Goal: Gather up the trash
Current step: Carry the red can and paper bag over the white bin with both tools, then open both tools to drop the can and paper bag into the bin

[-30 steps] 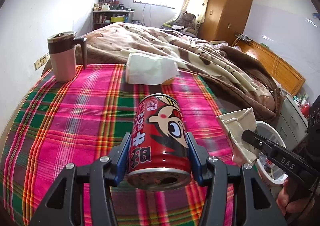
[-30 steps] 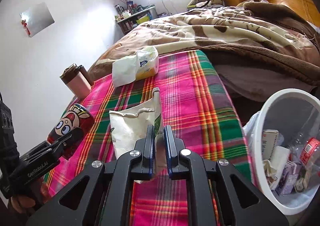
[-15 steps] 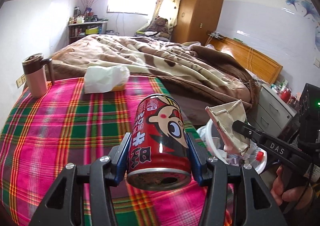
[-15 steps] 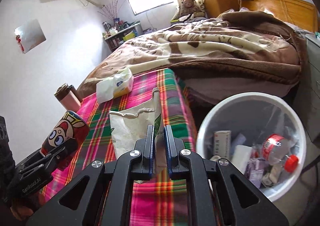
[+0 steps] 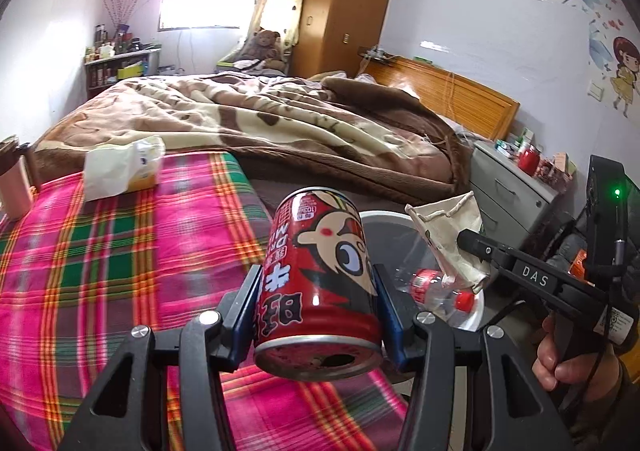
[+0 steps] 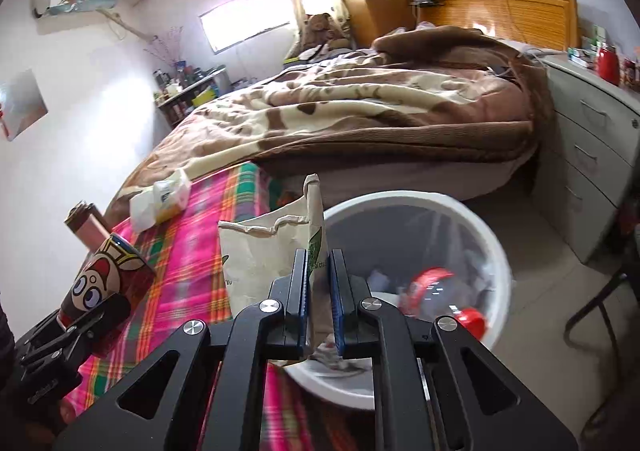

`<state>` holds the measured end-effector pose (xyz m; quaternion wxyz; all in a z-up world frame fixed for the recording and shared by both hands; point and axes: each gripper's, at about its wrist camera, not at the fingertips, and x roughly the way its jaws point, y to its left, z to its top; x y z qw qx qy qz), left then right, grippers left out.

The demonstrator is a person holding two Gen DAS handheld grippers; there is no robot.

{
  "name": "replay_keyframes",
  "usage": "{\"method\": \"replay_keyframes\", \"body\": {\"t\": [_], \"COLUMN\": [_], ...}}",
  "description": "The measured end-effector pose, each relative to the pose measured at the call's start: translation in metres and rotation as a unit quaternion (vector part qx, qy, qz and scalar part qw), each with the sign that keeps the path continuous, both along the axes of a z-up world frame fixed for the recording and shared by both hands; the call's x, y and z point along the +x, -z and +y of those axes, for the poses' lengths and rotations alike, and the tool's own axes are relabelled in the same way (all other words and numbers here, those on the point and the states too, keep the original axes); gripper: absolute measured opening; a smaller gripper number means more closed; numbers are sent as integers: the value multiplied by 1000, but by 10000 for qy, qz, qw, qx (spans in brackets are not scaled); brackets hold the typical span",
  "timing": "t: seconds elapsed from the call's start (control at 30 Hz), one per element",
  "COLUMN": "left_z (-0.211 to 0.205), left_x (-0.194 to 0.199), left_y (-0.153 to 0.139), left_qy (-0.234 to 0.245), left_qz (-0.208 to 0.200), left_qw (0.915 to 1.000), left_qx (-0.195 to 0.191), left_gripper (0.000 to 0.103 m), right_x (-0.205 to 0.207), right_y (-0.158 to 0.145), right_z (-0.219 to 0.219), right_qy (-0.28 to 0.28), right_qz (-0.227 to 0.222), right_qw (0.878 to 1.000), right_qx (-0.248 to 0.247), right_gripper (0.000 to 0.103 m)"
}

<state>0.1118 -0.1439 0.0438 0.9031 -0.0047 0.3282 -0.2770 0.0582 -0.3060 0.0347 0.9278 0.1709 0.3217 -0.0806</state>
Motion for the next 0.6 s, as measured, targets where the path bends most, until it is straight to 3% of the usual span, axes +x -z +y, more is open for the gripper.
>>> {"method": "replay_keyframes", "body": {"t": [0.6], "left_z": [-82], "left_x": [-7], "left_y": [16], "left_qy": [580], "left_qz": [97], "left_qw": [9979], "left_qx": [256], "left_gripper": [54], "right_x": [-4], "right_y": [22], "right_z": [-54], "right_qy": [474], "right_qz": [440], "right_qw": [9977], "right_qx": [-223], "right_gripper": [10]}}
